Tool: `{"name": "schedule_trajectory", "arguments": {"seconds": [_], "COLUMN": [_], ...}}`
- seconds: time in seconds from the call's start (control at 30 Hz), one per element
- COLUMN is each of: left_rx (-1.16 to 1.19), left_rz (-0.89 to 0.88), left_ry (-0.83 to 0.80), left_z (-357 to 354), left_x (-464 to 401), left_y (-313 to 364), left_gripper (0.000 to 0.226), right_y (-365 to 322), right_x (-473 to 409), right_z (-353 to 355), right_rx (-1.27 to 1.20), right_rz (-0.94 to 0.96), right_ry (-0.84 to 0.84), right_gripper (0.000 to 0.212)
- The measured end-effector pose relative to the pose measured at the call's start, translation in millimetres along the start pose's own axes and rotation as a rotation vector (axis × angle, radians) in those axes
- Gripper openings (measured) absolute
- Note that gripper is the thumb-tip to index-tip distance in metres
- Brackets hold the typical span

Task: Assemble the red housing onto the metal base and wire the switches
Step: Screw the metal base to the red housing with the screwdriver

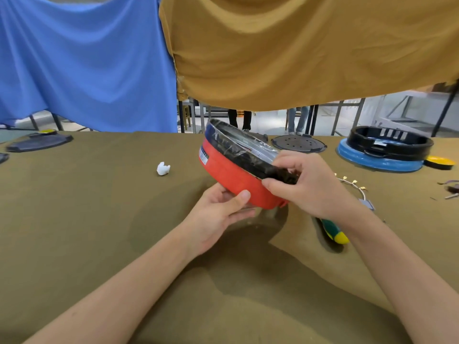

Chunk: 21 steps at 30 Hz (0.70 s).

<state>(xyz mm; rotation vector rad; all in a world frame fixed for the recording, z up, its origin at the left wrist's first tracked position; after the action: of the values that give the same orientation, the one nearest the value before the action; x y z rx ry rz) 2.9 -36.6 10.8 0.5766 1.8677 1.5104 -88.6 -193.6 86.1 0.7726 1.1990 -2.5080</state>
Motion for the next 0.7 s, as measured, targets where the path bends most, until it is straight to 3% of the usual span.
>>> {"name": "schedule_trajectory", "arguments": {"seconds": [0.13,0.57,0.7], "left_rx": [0.008,0.011,0.013], "left_rz": [-0.034,-0.025,-0.014], "left_ry": [-0.036,-0.063,-0.068], "left_z": [3.8,5.5,5.9], "left_x": [-0.5,0.9,0.6], "left_y": [-2.7,-1.7,-2.3], "left_gripper": [0.032,0.036,0.031], "right_y": [-0.4,-2.1,-2.9], "right_x": [0.1,3.6,2.9], "right_z": [2.1,4.5,5.8], "right_rx": [-0.036,-0.096,-0.075], "right_rz": [-0.033,-0.045,-0.021], "right_ry": [-0.005,-0.012,-0.014], "right_gripper": [0.009,0.005,0.018]}}
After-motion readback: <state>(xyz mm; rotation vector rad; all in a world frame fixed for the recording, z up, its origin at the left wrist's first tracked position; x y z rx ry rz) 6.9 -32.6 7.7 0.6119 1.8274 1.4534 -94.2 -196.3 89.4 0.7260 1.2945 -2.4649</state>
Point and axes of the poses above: each hand's wrist, its own x-axis away from the middle knuckle, its own z-axis out of the back of the hand, y = z × x, the point moved 2 cm from there along -x, towards the middle knuckle, and after that the axes turned 11 degrees about -x, right-handed, at the moved point
